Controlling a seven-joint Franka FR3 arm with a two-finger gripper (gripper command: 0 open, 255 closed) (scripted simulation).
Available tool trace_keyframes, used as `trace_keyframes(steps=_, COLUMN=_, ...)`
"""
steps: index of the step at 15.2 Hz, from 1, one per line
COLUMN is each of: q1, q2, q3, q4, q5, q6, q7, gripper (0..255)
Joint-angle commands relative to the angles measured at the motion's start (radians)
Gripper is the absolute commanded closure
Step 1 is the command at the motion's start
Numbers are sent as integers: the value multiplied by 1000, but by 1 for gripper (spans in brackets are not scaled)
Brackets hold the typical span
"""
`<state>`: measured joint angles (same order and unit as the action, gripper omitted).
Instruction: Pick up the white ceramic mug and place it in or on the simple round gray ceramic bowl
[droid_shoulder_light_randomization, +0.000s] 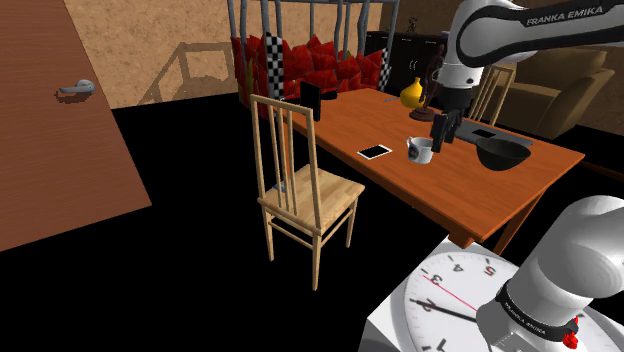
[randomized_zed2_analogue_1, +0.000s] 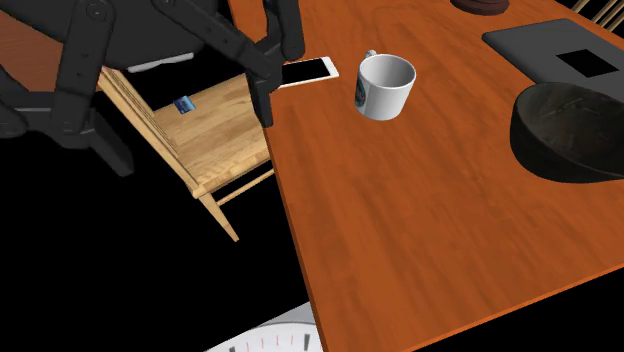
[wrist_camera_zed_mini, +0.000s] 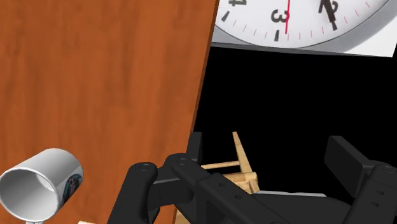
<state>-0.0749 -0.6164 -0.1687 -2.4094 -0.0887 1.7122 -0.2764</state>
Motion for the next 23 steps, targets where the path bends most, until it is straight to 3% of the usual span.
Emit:
trace_keyframes(steps=1, q1=-10, q2=56, q3=-33, q4=17, q5=-20, q6=48, q7=-39, gripper=0)
trace_keyframes(steps=12, q1=-37, q2=405, q3=-183, q4=162, q5=-30, q6=297, q7=-236, gripper=0)
trace_keyframes(steps=23, q1=-101, q2=818, q3=-257, q4=462, q5=126, q6=431, q7=-469, gripper=0)
